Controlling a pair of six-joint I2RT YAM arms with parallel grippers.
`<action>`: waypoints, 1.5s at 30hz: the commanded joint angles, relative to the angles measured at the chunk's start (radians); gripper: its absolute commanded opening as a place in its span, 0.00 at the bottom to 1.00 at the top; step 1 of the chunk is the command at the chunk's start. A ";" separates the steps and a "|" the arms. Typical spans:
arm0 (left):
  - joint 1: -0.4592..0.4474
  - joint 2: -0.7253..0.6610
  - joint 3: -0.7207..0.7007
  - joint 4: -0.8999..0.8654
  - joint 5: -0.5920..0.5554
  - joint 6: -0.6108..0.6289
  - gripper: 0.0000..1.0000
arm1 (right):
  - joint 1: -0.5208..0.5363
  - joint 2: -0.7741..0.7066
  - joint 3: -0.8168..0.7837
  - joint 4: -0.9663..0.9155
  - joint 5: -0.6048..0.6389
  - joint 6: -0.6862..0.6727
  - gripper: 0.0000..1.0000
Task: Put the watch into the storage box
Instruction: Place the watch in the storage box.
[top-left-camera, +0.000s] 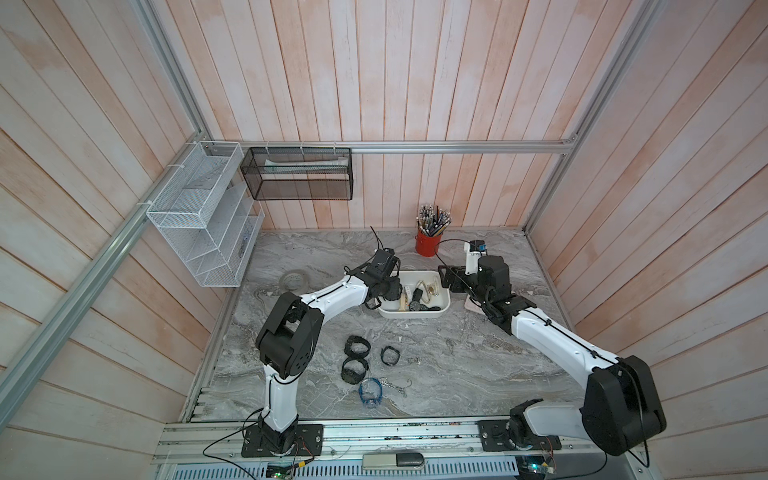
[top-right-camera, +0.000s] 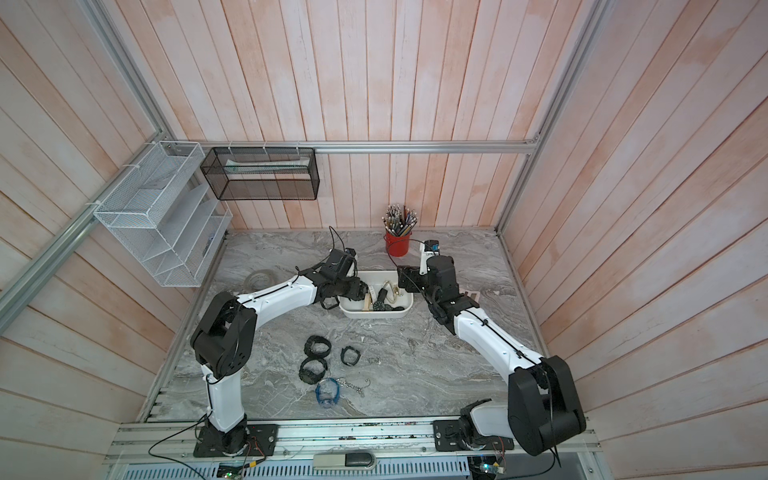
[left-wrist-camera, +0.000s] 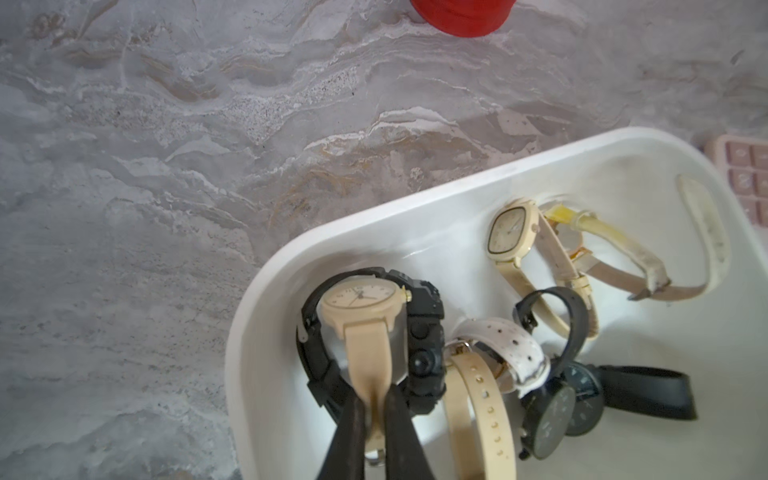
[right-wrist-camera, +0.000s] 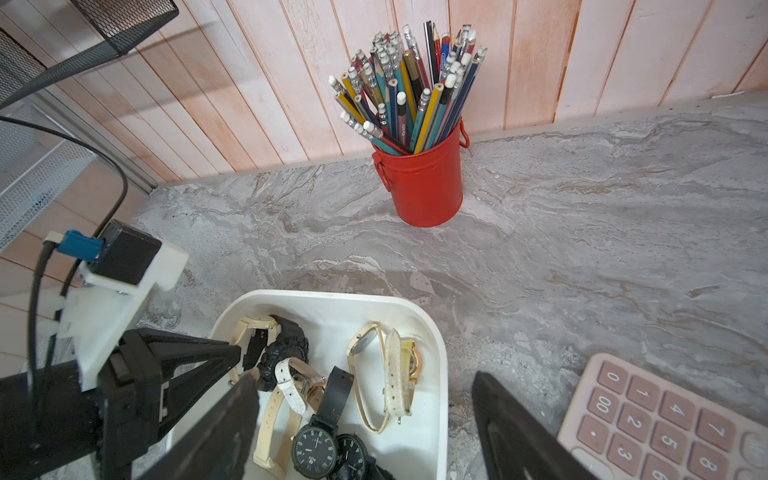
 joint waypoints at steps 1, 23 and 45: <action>0.004 -0.052 0.000 0.027 0.013 -0.015 0.27 | -0.007 -0.004 0.000 0.006 -0.007 -0.009 0.82; 0.020 -0.759 -0.692 0.475 -0.039 -0.125 1.00 | -0.006 0.012 -0.007 -0.003 -0.059 0.051 0.82; 0.047 -0.950 -0.902 0.457 -0.180 -0.188 1.00 | 0.442 -0.033 -0.095 -0.282 0.156 0.340 0.70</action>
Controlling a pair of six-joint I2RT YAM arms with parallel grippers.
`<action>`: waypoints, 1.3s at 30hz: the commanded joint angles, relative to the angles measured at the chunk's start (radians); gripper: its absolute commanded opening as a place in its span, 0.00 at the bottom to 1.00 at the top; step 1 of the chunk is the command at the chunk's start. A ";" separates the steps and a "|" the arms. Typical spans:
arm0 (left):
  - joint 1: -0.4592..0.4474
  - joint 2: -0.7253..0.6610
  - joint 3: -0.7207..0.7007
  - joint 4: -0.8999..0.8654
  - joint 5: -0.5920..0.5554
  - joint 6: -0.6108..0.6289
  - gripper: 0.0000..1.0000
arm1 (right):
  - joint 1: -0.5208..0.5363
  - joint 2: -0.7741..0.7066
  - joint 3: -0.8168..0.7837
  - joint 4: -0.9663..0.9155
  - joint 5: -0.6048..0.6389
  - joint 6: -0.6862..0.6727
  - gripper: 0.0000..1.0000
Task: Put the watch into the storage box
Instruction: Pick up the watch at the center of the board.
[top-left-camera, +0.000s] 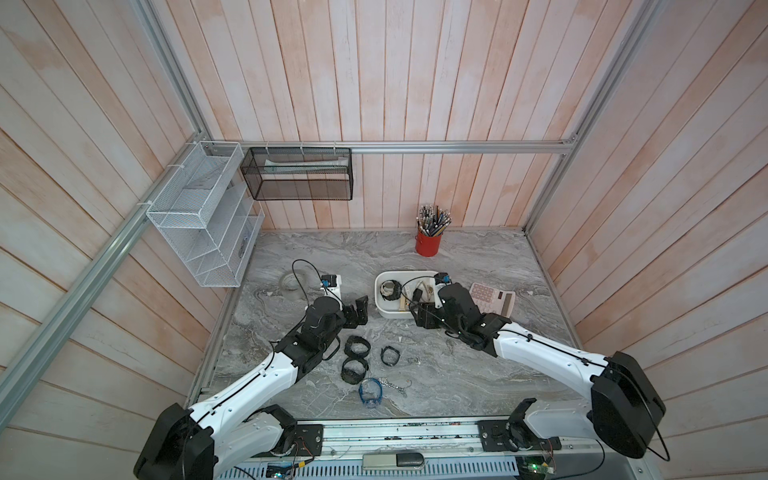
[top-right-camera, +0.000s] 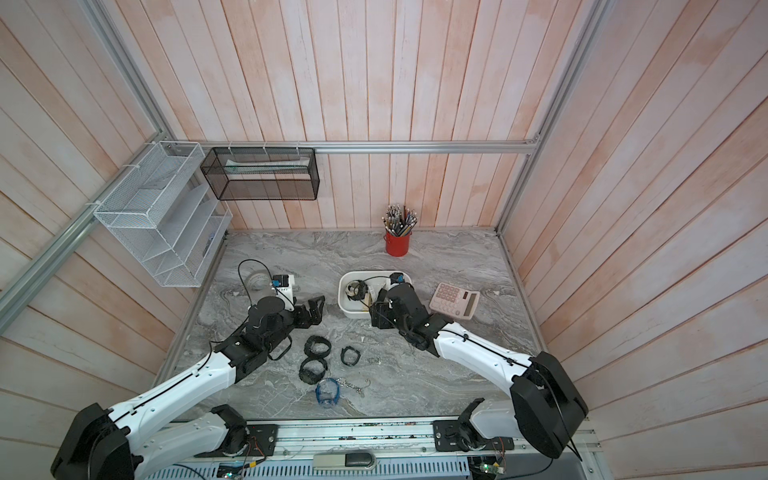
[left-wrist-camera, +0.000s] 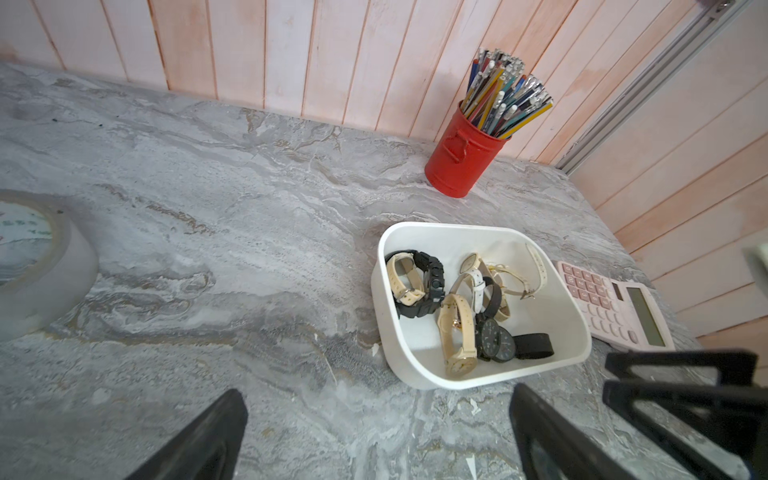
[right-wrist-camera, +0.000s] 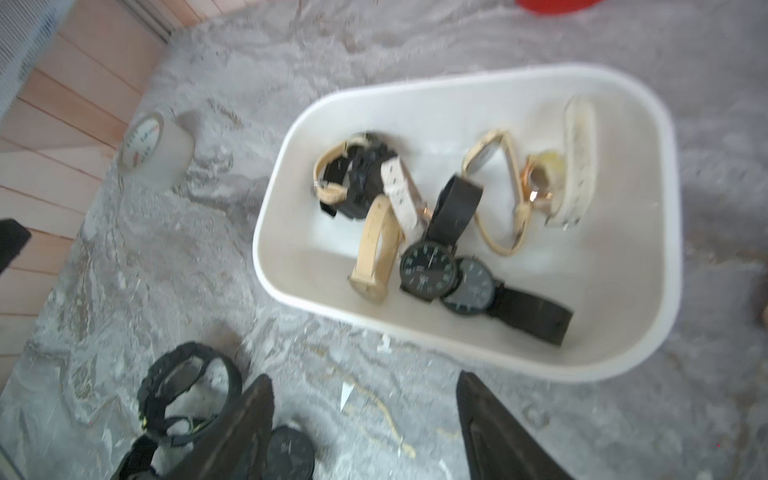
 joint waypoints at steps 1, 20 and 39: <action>0.023 -0.045 -0.044 0.031 -0.041 -0.023 1.00 | 0.084 -0.019 -0.022 -0.070 0.063 0.118 0.69; 0.067 -0.110 -0.093 0.015 -0.028 -0.012 1.00 | 0.268 0.153 -0.008 -0.074 -0.056 0.205 0.51; 0.073 -0.153 -0.118 -0.008 -0.019 -0.031 1.00 | 0.262 0.359 0.134 -0.195 -0.023 0.139 0.38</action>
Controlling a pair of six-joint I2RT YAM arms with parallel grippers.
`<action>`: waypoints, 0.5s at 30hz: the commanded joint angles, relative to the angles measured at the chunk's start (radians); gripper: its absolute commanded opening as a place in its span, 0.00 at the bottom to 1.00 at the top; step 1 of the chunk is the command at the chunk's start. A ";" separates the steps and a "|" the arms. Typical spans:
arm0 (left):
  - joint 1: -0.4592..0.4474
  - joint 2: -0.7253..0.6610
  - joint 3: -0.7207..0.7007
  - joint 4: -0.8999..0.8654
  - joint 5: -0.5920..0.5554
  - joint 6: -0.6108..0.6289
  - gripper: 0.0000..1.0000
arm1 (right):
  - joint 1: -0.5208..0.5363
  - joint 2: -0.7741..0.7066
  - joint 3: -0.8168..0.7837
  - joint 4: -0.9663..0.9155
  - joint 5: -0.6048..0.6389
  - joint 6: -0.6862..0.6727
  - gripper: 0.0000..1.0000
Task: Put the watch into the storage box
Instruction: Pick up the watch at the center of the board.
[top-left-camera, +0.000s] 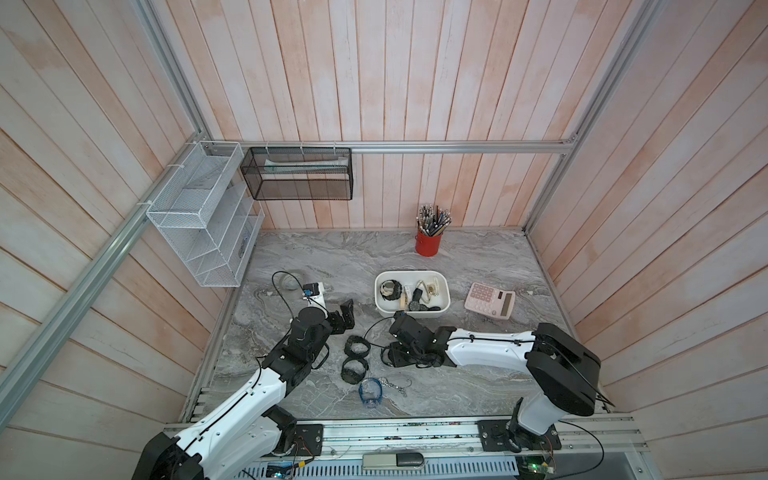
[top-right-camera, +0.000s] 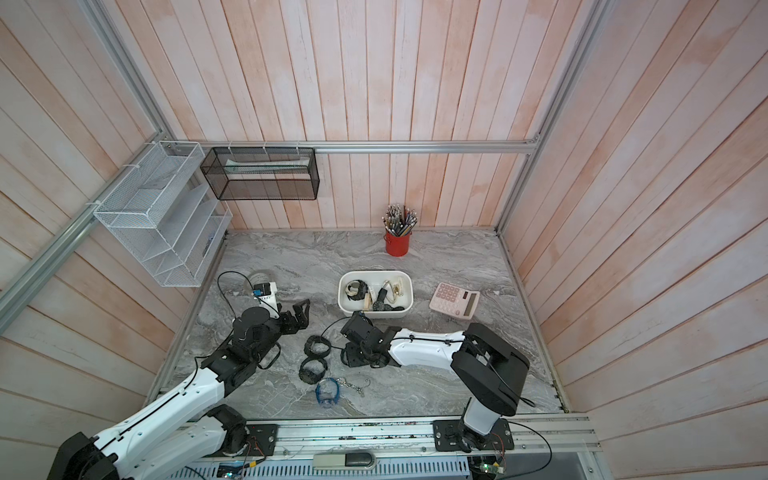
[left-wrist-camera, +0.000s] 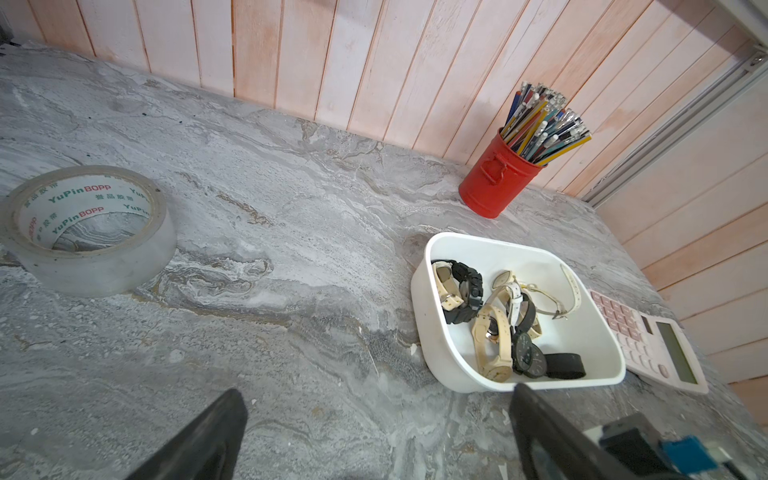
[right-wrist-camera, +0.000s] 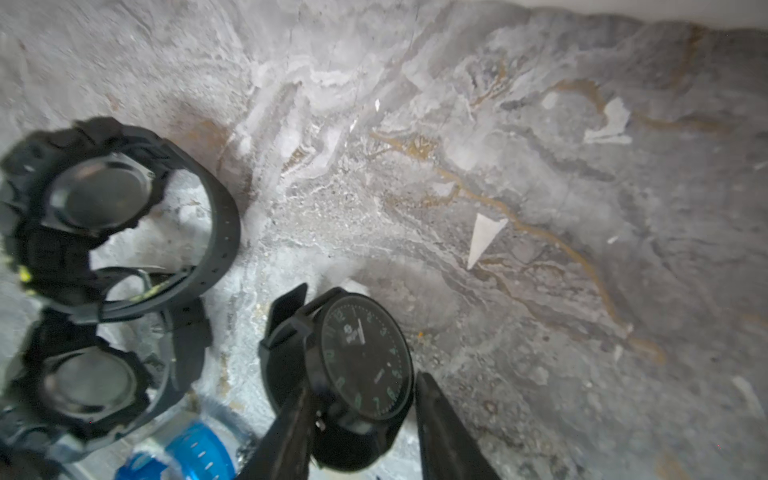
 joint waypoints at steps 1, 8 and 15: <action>0.007 -0.014 -0.013 -0.014 0.001 -0.002 1.00 | -0.002 0.018 0.020 -0.066 0.030 -0.008 0.37; 0.009 -0.009 -0.014 -0.012 0.005 -0.002 1.00 | -0.010 0.040 0.019 -0.068 0.039 -0.011 0.19; 0.012 -0.003 -0.015 -0.013 0.007 -0.003 1.00 | -0.017 0.026 0.024 -0.080 0.074 -0.016 0.00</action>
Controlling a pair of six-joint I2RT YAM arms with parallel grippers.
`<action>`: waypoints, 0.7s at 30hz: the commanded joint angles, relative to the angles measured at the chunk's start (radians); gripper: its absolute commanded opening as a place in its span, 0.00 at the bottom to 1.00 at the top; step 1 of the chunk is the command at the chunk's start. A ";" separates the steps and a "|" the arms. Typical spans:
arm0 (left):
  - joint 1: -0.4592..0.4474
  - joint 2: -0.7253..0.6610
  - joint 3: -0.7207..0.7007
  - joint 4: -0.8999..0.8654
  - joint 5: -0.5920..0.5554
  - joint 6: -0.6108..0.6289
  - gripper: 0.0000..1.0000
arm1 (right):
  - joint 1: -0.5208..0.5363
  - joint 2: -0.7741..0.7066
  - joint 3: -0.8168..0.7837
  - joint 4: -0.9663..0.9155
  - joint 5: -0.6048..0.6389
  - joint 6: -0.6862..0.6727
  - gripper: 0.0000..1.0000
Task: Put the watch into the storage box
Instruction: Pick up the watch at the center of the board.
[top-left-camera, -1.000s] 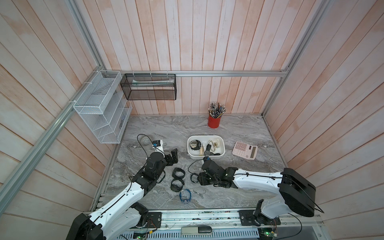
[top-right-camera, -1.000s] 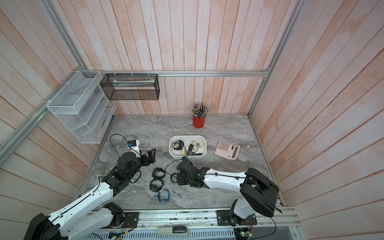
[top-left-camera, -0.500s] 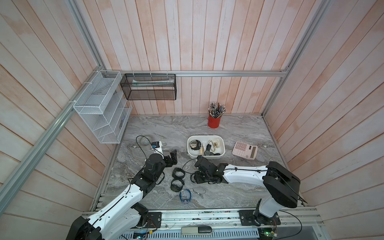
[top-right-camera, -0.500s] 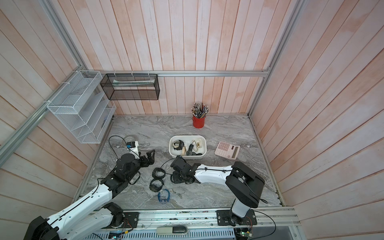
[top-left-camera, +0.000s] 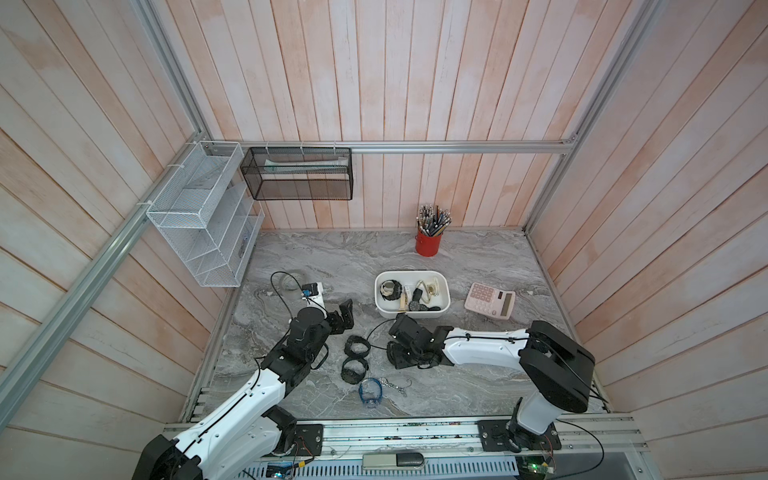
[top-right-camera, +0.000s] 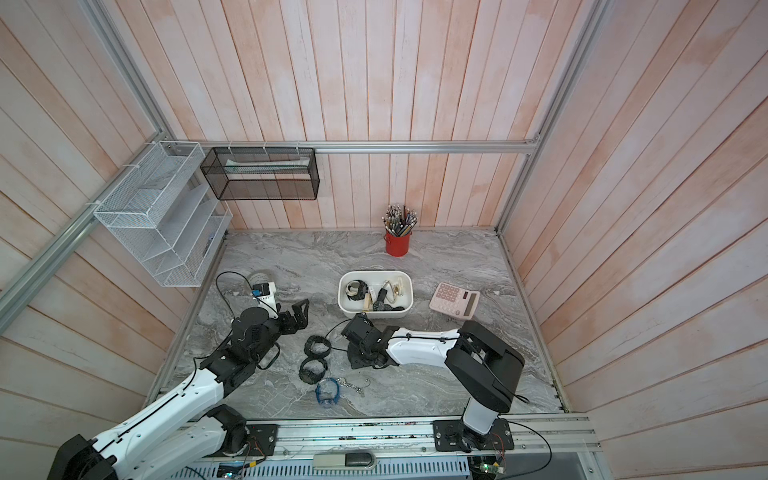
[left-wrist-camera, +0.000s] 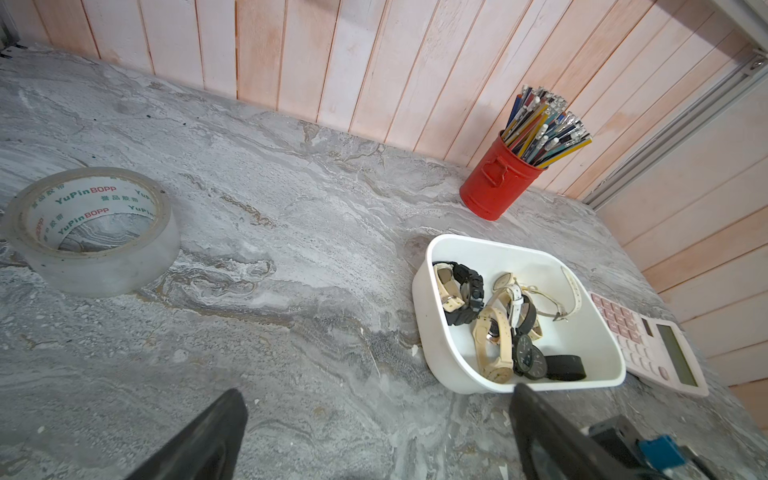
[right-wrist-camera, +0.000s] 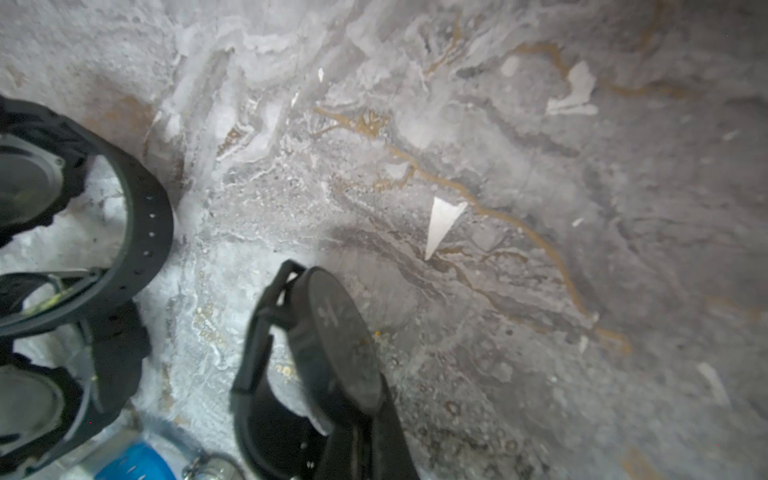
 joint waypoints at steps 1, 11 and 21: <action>0.007 0.000 -0.014 -0.004 0.008 -0.003 0.99 | -0.010 0.000 0.020 -0.044 0.048 -0.009 0.00; 0.008 0.016 -0.010 -0.006 0.017 -0.009 1.00 | -0.028 -0.043 0.083 -0.110 0.102 -0.077 0.00; 0.019 0.047 0.046 -0.015 0.027 -0.009 1.00 | -0.098 -0.160 0.229 -0.289 0.206 -0.177 0.00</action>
